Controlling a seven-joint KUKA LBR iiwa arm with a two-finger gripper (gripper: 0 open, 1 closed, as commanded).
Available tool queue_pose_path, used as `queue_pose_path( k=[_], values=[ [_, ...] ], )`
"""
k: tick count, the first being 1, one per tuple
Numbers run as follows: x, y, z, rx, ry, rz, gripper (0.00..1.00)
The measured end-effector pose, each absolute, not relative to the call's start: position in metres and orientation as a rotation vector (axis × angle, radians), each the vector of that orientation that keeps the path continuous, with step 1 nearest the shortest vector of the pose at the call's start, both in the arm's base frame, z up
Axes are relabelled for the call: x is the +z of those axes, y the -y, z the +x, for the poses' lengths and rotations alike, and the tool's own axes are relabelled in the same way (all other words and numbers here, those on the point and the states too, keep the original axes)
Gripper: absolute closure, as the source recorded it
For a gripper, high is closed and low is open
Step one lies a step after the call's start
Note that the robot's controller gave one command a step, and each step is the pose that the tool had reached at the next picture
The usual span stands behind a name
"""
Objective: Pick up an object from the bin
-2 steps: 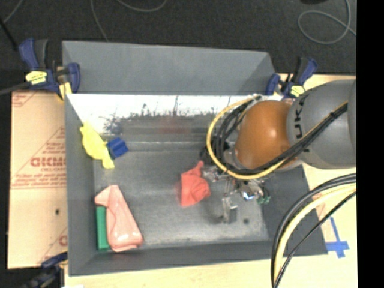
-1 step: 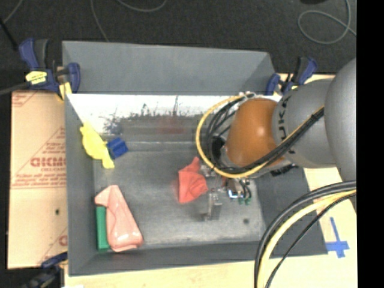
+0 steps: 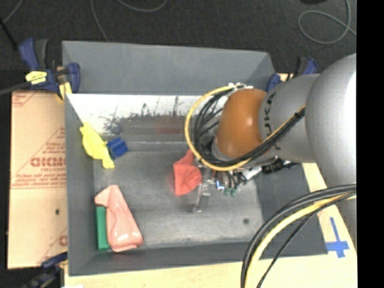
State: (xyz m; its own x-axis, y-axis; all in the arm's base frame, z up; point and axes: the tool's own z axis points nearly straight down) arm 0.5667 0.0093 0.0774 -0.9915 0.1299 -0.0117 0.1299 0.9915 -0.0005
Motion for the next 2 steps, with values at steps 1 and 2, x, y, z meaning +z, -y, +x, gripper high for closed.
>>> queue_pose_path(
  k=[1,2],
  values=[
    [0.0773,-0.0211,0.6026,-0.008,-3.103,-0.349,1.0],
    [0.0773,-0.0211,0.6026,-0.008,-3.103,-0.35,1.0]
  ],
)
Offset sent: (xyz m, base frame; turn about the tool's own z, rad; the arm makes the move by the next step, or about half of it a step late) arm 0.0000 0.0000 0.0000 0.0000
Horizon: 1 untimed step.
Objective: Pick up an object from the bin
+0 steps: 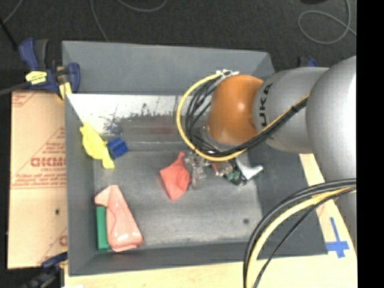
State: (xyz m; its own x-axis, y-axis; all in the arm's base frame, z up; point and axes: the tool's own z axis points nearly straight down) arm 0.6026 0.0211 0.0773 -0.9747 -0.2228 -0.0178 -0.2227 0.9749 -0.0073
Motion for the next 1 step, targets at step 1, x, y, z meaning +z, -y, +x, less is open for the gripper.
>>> queue_pose_path(
  k=[1],
  values=[
    [0.1192,-0.0187,0.6145,-0.008,-3.106,-0.396,1.0]
  ],
)
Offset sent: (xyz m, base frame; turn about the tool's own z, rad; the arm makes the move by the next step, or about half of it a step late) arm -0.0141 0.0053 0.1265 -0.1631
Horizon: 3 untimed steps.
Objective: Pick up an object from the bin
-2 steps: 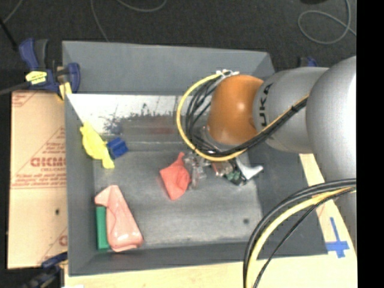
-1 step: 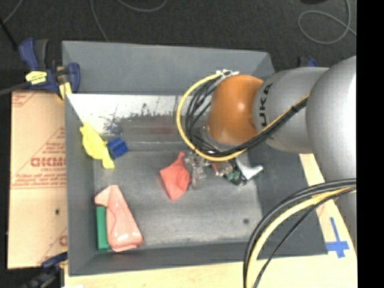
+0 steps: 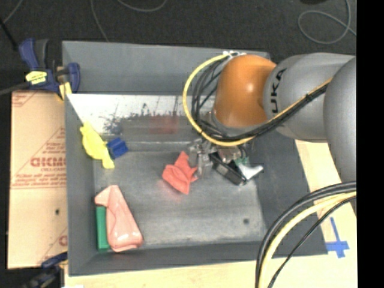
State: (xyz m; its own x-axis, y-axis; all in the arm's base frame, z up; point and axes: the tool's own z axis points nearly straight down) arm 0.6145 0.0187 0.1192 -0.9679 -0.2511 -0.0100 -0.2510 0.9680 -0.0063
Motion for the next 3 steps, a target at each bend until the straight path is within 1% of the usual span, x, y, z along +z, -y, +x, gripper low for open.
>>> queue_pose_path(
  k=[1,2,3],
  values=[
    [0.173,-0.022,0.604,-0.011,-3.08,-0.528,1.0],
    [0.172,-0.038,0.615,-0.017,-3.041,-0.623,1.0],
    [0.238,-0.05,0.62,-0.014,-3.056,-0.629,1.0]
  ],
)
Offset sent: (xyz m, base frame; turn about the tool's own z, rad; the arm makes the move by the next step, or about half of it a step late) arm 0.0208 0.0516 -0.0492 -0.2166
